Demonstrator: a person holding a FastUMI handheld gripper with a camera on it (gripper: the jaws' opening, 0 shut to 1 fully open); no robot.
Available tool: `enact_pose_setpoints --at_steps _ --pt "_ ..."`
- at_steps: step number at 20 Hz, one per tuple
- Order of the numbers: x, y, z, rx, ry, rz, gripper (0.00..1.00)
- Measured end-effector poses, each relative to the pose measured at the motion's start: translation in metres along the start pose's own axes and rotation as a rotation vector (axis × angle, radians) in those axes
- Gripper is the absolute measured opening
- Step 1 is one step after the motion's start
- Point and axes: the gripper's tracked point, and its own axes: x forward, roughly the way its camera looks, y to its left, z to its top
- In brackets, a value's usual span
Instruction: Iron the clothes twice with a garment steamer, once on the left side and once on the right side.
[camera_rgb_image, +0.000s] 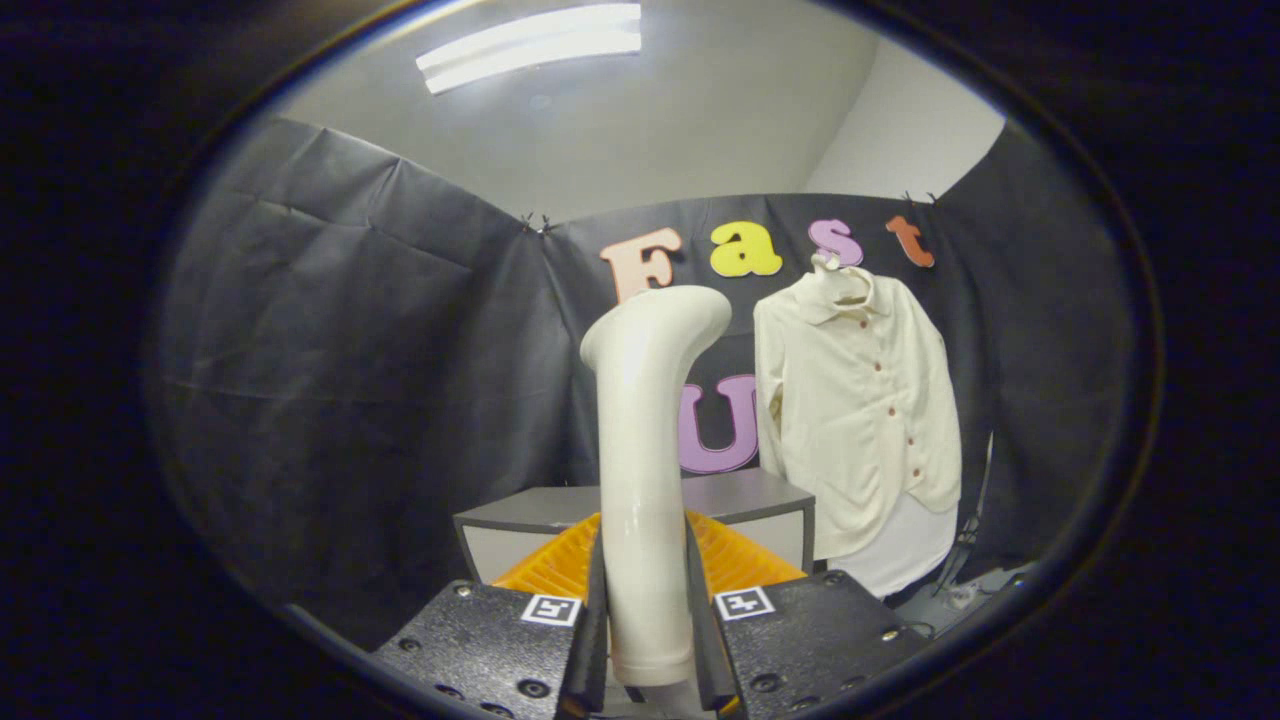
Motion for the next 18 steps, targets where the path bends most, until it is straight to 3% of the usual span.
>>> enact_pose_setpoints --at_steps 9,18 --pt "-0.018 0.039 0.023 -0.041 -0.026 0.002 0.34" --pt "-0.021 0.039 0.031 -0.004 -0.032 0.000 0.34"
